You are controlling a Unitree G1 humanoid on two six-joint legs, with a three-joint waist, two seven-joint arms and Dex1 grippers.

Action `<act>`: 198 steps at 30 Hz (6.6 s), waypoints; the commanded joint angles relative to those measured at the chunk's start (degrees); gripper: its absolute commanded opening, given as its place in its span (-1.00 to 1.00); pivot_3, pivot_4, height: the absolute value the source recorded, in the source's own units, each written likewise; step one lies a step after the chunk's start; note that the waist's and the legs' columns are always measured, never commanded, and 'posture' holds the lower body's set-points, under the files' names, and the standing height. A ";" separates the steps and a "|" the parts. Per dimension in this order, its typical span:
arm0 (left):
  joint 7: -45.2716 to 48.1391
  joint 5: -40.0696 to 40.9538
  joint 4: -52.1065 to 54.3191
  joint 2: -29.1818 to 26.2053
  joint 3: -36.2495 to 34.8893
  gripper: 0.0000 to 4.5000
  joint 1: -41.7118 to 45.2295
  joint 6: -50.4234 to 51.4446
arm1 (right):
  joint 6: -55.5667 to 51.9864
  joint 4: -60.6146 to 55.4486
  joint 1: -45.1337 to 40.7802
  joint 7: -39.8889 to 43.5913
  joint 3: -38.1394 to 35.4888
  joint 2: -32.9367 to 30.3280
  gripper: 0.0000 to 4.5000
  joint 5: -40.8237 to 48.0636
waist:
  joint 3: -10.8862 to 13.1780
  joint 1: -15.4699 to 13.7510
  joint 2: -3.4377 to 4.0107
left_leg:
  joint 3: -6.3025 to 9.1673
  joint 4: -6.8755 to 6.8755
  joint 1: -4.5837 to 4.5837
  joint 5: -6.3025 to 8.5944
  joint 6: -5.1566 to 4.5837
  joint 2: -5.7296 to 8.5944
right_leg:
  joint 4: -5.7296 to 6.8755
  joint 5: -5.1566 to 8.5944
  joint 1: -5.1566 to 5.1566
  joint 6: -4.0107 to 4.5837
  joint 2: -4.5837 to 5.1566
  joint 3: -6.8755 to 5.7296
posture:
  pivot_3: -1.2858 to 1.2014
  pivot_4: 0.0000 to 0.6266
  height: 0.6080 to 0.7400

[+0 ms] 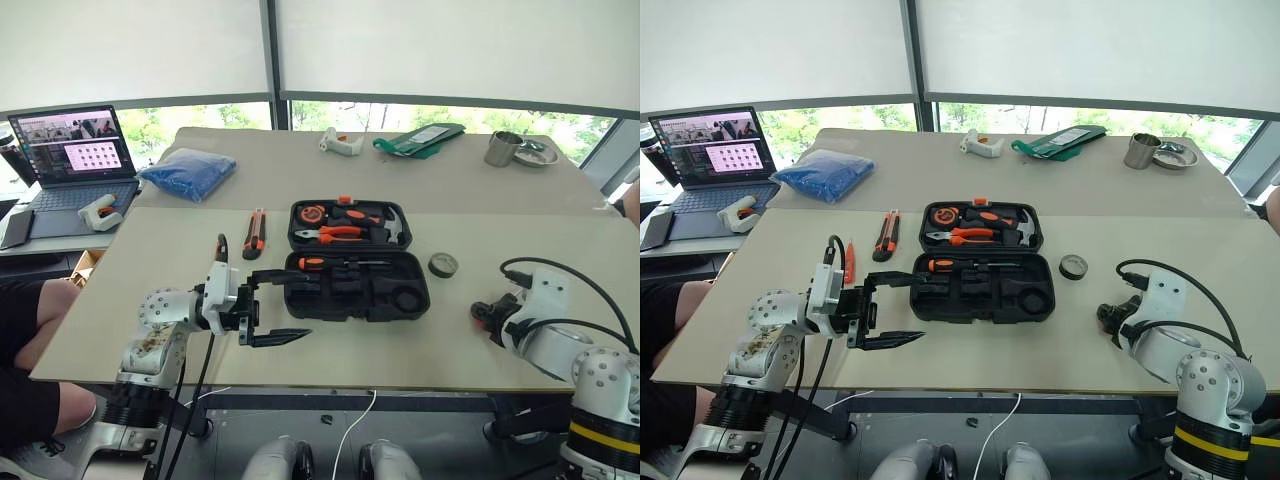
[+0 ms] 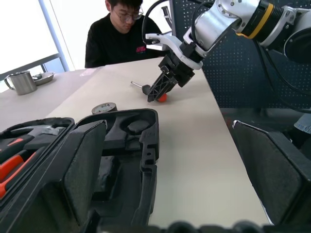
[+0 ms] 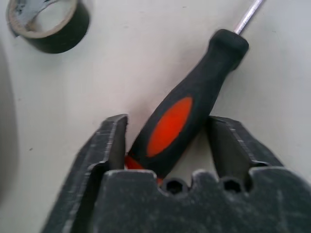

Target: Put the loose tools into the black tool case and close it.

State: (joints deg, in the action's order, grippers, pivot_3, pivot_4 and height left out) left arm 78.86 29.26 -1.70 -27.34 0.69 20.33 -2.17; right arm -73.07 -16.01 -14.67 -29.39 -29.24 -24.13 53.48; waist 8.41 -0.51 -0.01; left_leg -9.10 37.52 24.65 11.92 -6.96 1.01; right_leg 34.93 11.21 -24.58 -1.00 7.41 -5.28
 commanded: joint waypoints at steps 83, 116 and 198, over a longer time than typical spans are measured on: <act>-16.22 -1.15 6.62 -4.05 -6.90 1.00 -10.83 0.10 | 68.42 43.27 -39.13 91.31 41.52 -10.60 -0.19 -59.59 | 0.24 1.53 -0.07 | -0.12 0.18 0.45 0.02 0.09 -0.08 | 0.16 -0.54 -0.76 0.07 0.49 -0.35 | 0.03 -0.52 1.00; -17.00 -2.02 7.19 -5.67 -6.52 1.00 -12.08 1.59 | 85.49 45.89 -28.79 73.41 46.52 -2.12 -0.98 -67.83 | 0.22 1.86 -0.12 | -0.31 -0.61 -0.35 -0.31 0.64 -0.08 | 0.18 -0.40 -0.55 0.30 0.35 -0.41 | 0.03 -0.52 1.00; -28.29 -11.31 -10.71 -12.70 -3.94 -0.79 13.24 23.62 | 64.62 -2.73 6.26 89.60 9.52 -20.70 1.00 -18.81 | 0.72 -1.61 -1.03 | -0.14 -0.67 0.16 -0.45 0.86 0.09 | -0.04 -0.75 -0.70 0.12 0.99 -0.69 | 0.03 -0.52 1.00</act>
State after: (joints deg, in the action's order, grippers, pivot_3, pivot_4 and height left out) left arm 38.33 16.18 -16.84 -37.86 -5.65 32.02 28.97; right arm -8.03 -17.10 -8.77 59.82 -16.83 -43.52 32.90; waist 9.13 -2.12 -1.04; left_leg -9.24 36.84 24.81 11.46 -6.10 1.11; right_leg 34.87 10.45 -25.28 -0.88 8.42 -5.98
